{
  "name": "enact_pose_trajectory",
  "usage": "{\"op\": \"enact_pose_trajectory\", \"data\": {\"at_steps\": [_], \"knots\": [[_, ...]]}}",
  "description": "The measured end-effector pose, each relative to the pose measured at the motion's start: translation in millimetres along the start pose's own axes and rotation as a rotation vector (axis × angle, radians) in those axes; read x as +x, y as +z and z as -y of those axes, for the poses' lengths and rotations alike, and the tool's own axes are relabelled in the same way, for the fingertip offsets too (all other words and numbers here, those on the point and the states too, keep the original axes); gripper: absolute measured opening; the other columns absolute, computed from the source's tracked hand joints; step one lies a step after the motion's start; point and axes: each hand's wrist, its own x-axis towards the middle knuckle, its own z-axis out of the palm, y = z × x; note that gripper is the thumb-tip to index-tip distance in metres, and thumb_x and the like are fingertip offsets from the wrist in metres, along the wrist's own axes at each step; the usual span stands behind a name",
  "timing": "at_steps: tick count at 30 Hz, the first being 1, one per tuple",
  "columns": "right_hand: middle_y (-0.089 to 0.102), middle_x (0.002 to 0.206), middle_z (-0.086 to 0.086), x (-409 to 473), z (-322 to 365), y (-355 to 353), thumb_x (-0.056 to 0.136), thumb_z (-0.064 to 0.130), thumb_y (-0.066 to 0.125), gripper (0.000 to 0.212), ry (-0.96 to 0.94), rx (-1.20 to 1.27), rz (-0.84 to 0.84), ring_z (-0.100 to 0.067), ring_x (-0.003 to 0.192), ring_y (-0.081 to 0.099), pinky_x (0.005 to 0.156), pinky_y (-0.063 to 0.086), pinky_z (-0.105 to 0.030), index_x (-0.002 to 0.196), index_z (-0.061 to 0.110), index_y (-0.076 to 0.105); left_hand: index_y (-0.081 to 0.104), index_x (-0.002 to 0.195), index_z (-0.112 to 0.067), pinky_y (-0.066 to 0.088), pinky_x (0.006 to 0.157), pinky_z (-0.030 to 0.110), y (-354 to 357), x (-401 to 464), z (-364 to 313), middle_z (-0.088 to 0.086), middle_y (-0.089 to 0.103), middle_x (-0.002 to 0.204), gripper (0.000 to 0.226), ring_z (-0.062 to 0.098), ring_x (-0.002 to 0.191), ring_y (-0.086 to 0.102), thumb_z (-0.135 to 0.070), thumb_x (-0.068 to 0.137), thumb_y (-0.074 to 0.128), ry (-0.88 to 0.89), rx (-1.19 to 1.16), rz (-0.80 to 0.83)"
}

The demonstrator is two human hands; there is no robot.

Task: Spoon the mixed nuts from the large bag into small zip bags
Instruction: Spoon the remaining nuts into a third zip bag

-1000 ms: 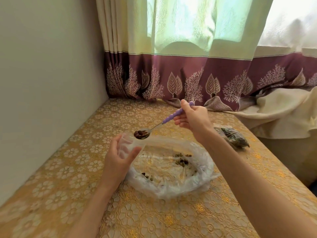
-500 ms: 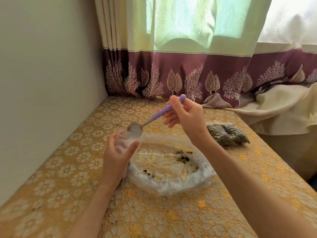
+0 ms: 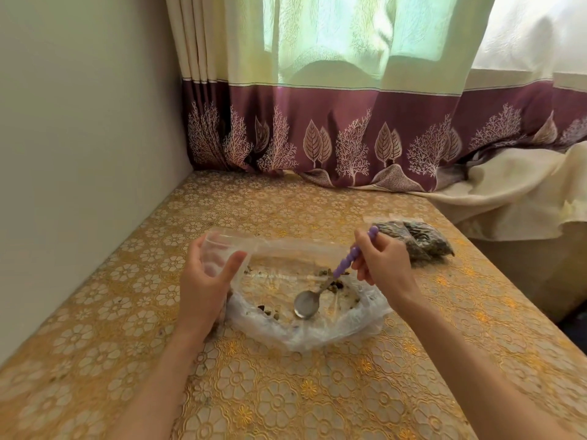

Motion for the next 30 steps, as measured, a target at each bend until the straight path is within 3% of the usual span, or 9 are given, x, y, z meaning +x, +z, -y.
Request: {"op": "enact_pose_trajectory", "data": {"at_steps": [2, 4, 6, 12, 16, 22, 30], "knots": [[0.062, 0.049, -0.005, -4, -4, 1, 0.096, 0.023, 0.053, 0.040, -0.009, -0.008, 0.012, -0.010, 0.036, 0.048, 0.037, 0.035, -0.015, 0.061, 0.006, 0.059, 0.038, 0.135, -0.020, 0.047, 0.068, 0.008, -1, 1, 2, -0.015, 0.057, 0.101, 0.109, -0.007, 0.087, 0.058, -0.089, 0.051, 0.051, -0.012, 0.001, -0.001], [0.062, 0.048, -0.004, -7, -5, 2, 0.096, 0.023, 0.054, 0.040, -0.040, -0.008, 0.019, -0.012, 0.037, 0.048, 0.038, 0.037, -0.017, 0.060, 0.006, 0.059, 0.040, 0.135, -0.016, 0.051, 0.085, 0.027, -3, 3, 4, -0.002, 0.059, 0.117, 0.108, 0.009, 0.101, 0.059, -0.086, 0.054, 0.053, -0.028, -0.009, -0.013], [0.061, 0.048, -0.002, -9, -5, 0, 0.096, 0.023, 0.054, 0.039, -0.085, -0.004, 0.022, -0.011, 0.038, 0.049, 0.039, 0.038, -0.018, 0.062, 0.006, 0.059, 0.042, 0.134, -0.012, 0.050, 0.092, 0.040, -4, 4, 3, 0.004, 0.058, 0.123, 0.106, 0.018, 0.108, 0.059, -0.082, 0.056, 0.056, -0.043, -0.028, -0.038], [0.058, 0.049, 0.001, -10, -6, -10, 0.092, 0.036, 0.049, 0.038, -0.077, 0.086, 0.116, -0.006, 0.037, 0.044, 0.037, 0.035, -0.015, 0.069, 0.007, 0.057, 0.045, 0.131, -0.011, 0.053, 0.083, 0.028, -3, 5, 1, 0.004, 0.060, 0.119, 0.103, 0.017, 0.103, 0.061, -0.082, 0.056, 0.057, -0.065, -0.059, -0.057], [0.058, 0.056, -0.004, -11, -11, -11, 0.096, 0.029, 0.047, 0.035, 0.017, 0.068, 0.112, -0.007, 0.039, 0.045, 0.037, 0.036, -0.016, 0.072, 0.006, 0.059, 0.044, 0.131, -0.012, 0.053, 0.088, 0.041, -3, 5, 1, 0.004, 0.060, 0.119, 0.099, 0.017, 0.104, 0.060, -0.078, 0.059, 0.058, -0.070, -0.055, -0.066], [0.062, 0.050, -0.005, -20, -12, -2, 0.094, 0.027, 0.056, 0.038, 0.078, 0.036, 0.080, -0.013, 0.039, 0.053, 0.035, 0.037, -0.020, 0.066, 0.003, 0.062, 0.042, 0.133, -0.014, 0.051, 0.090, 0.048, -3, 5, 2, 0.004, 0.059, 0.122, 0.092, 0.020, 0.106, 0.060, -0.072, 0.063, 0.059, -0.078, -0.032, -0.054], [0.066, 0.051, -0.007, -27, -8, 23, 0.093, 0.023, 0.059, 0.036, 0.099, 0.095, 0.013, -0.016, 0.039, 0.060, 0.035, 0.043, -0.020, 0.064, 0.002, 0.063, 0.043, 0.132, -0.016, 0.052, 0.089, 0.044, -4, 5, 2, 0.000, 0.060, 0.118, 0.091, 0.014, 0.103, 0.061, -0.073, 0.063, 0.059, -0.074, -0.040, -0.058]]}}
